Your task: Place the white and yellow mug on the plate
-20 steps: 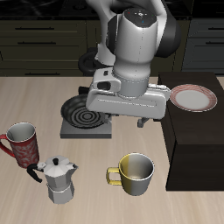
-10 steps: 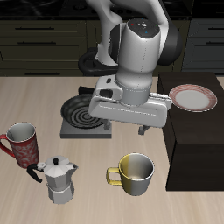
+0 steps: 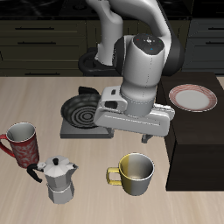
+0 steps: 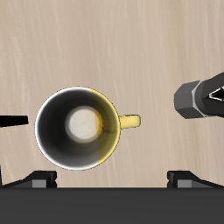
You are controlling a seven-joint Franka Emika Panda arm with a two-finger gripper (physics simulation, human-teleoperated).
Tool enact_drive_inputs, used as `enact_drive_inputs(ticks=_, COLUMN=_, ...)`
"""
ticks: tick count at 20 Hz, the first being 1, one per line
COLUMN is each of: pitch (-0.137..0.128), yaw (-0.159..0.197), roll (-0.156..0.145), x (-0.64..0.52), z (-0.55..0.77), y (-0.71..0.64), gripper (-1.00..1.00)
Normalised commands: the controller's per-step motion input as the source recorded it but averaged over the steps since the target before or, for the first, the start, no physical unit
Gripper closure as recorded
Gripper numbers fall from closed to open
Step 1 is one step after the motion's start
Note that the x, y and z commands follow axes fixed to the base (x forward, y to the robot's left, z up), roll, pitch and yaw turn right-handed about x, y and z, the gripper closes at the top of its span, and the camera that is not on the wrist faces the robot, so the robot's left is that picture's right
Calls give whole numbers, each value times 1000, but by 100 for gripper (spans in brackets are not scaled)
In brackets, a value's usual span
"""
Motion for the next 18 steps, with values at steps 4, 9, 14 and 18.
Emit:
enact_drive_inputs(ticks=4, pitch=-21, yaw=-23, roll=-30, x=-33, z=-184, y=-116, gripper=-100)
enact_drive_inputs(ticks=9, pitch=-45, yaw=-55, roll=-21, x=-24, z=-69, y=-164, gripper=-100)
enact_drive_inputs(ticks=14, pitch=6, yaw=-19, roll=-7, x=20, z=-144, y=-27, gripper=-100)
enact_drive_inputs(ticks=18, pitch=0, yaw=-28, roll=24, x=64, z=-208, y=79, gripper=-100)
